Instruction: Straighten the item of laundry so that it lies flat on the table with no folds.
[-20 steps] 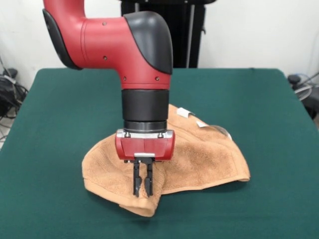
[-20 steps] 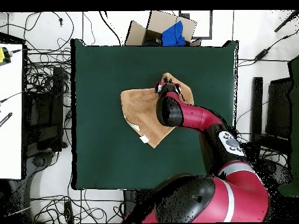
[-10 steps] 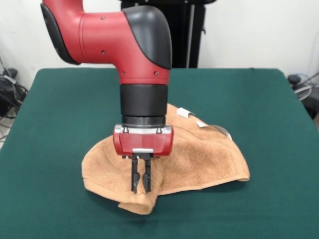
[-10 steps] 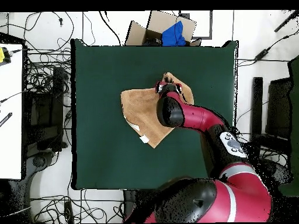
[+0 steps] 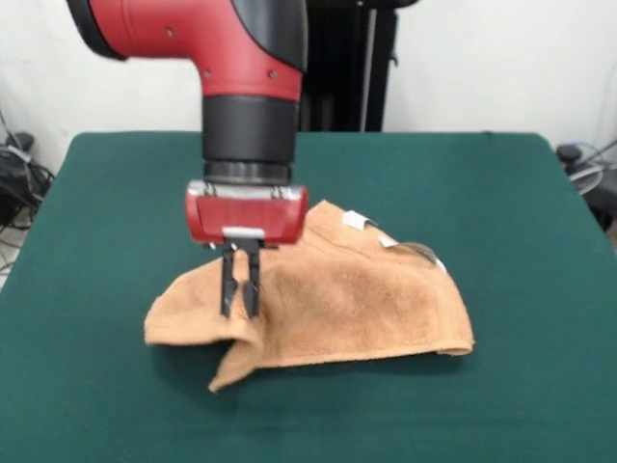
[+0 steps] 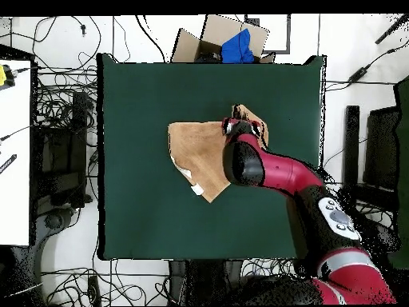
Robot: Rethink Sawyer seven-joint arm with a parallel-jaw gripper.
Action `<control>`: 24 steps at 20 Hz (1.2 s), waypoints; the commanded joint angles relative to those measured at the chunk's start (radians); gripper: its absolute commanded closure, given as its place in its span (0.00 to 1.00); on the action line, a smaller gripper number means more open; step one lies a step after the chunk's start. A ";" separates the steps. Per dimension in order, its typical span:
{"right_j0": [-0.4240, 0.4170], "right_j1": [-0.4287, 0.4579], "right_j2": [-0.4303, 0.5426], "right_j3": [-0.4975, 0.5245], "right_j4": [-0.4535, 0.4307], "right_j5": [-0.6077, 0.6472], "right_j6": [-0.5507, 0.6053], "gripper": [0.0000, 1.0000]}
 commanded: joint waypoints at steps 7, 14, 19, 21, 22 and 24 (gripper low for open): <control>-0.110 -0.101 0.057 0.180 -0.054 0.070 0.123 1.00; -0.126 -0.054 0.063 0.158 -0.077 0.033 0.117 1.00; -0.118 -0.028 0.061 0.146 -0.079 0.011 0.128 1.00; -0.116 -0.020 0.058 0.142 -0.079 0.003 0.131 1.00; -0.116 -0.017 0.057 0.140 -0.079 0.000 0.131 1.00; -0.120 -0.016 0.059 0.139 -0.081 0.001 0.129 1.00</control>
